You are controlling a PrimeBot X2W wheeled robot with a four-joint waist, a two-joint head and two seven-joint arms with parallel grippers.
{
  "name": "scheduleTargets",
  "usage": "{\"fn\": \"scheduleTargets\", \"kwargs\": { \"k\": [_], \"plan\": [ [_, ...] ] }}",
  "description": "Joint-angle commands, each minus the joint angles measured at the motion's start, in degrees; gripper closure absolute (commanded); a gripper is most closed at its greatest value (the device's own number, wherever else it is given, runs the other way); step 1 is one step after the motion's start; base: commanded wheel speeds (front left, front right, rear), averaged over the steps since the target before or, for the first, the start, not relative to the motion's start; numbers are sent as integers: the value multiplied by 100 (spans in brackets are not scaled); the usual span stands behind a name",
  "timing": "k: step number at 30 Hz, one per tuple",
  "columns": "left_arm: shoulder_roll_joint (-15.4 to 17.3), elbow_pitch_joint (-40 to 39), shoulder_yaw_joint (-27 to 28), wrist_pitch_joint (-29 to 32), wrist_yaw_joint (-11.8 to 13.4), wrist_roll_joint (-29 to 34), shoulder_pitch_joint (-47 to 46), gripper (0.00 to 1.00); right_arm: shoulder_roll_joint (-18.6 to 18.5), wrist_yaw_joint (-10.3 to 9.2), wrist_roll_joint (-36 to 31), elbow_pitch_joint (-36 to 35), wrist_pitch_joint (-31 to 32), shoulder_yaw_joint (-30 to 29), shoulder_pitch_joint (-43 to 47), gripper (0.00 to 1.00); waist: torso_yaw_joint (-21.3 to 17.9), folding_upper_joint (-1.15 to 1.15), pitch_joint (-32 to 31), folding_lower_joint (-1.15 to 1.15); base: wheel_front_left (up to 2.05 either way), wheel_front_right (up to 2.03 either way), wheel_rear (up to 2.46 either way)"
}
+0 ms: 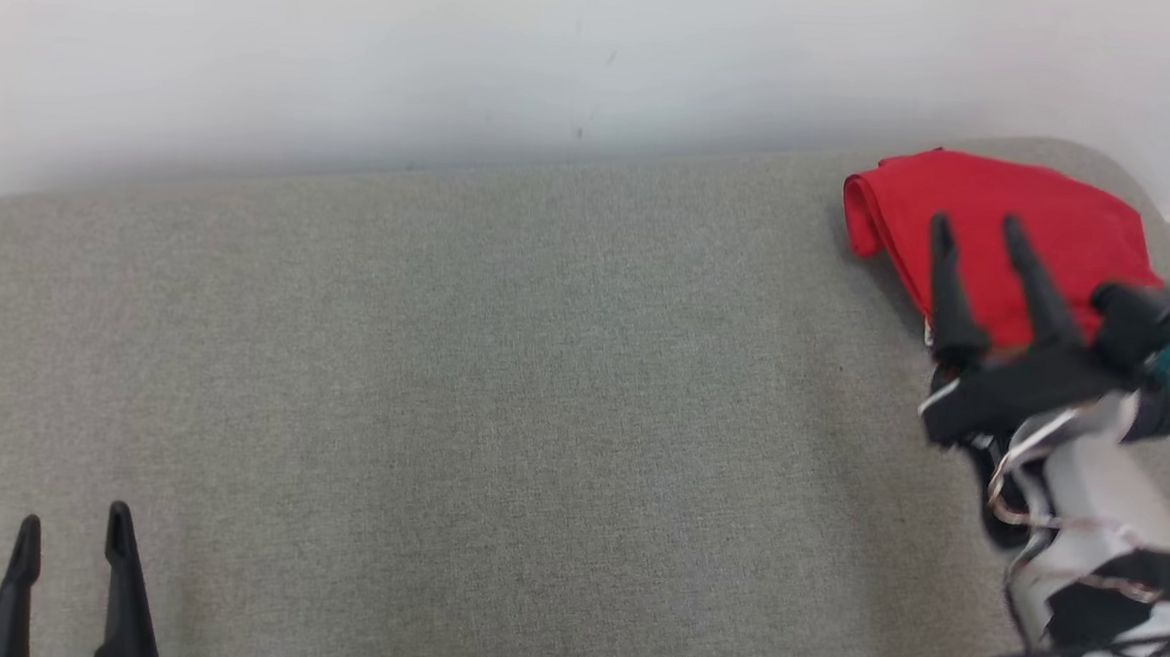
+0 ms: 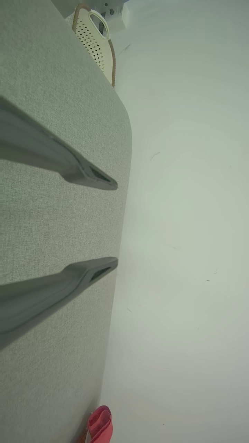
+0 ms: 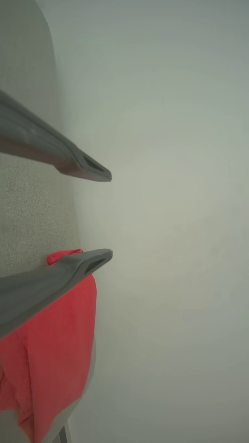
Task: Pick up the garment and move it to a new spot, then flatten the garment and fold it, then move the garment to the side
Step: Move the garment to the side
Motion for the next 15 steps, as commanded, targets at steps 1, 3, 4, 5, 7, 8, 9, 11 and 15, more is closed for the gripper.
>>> {"fn": "scheduleTargets", "kwargs": {
  "k": [1, 3, 4, 5, 7, 8, 9, 11, 15],
  "plan": [
    [2, 23, -16, -22, 20, 7, 79, 0, 72, -1, -75, -101, -7, -65, 198, 0, 20, 0, -93, 1, 0, 0, 0],
    [0, 51, -76, -22, 34, 17, 115, 0, 200, -1, -190, -256, -6, -230, 489, 0, 47, 0, -173, 1, 0, 0, 0],
    [1, 65, -101, -22, 40, 18, 135, 0, 272, -1, -264, -338, -6, -273, 645, 0, 62, 0, -207, 1, 0, 0, 0],
    [2, 82, -130, -22, 38, 13, 156, 0, 346, -1, -340, -397, -6, -279, 807, 0, 72, 0, -239, 1, 0, 0, 0],
    [2, 115, -188, -22, 47, -7, 180, 0, 449, -1, -463, -521, -6, -367, 1053, 0, 96, 0, -290, 1, 0, 0, 0],
    [2, 123, -204, -22, 44, -12, 186, 0, 498, -1, -535, -580, -7, -402, 1154, 0, 100, 0, -304, 1, 0, 0, 0],
    [2, 134, -230, -22, 52, -19, 194, 0, 556, -1, -609, -641, -7, -439, 1264, 0, 104, 0, -326, 1, 0, 0, 0],
    [1, 139, -270, -22, 74, -26, 227, 0, 671, -1, -792, -772, -7, -418, 1473, 0, 110, 0, -350, 1, 0, 0, 0],
    [2, 154, -354, -22, 98, -50, 279, 0, 880, -1, -1133, -1050, -7, -500, 1862, 0, 139, 0, -438, 1, 0, 0, 0]
  ]
}}
